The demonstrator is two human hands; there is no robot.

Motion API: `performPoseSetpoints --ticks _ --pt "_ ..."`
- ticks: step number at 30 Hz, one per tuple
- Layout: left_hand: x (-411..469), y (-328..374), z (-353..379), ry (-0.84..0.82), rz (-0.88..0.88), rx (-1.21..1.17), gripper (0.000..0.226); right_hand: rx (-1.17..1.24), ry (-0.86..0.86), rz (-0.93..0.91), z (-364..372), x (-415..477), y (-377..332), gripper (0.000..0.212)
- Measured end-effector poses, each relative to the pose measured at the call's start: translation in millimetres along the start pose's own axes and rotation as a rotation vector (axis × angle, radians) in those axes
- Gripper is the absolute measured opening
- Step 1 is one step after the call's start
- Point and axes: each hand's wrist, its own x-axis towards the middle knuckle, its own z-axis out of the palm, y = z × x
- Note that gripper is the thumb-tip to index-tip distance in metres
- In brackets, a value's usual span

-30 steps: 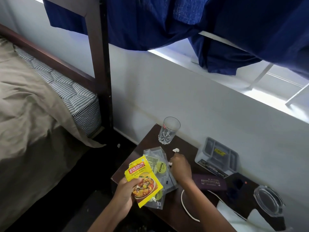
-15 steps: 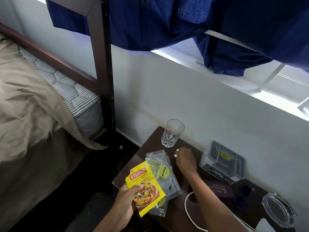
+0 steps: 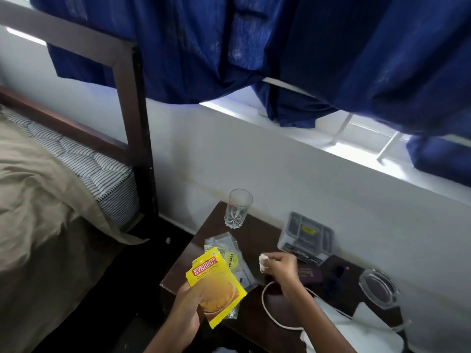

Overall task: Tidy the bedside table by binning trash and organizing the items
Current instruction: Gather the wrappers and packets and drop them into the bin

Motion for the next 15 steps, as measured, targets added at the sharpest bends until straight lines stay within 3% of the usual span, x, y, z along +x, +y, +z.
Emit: performPoseSetpoints --ticks 2,5,11,15 --pt "-13 5 6 -0.021 0.012 0.006 0.008 0.295 -0.066 0.037 -20 -35 -7 0.012" --pt "-37 10 20 -0.097 -0.001 0.005 0.008 0.470 -0.126 0.037 -54 -78 -12 0.011" --pt "-91 -5 55 -0.298 -0.101 0.018 0.008 0.598 -0.136 -0.014 -117 -150 -6 0.018" --pt "-129 -34 81 -0.445 -0.127 0.083 0.010 0.664 -0.055 0.005 -163 -188 20 0.030"
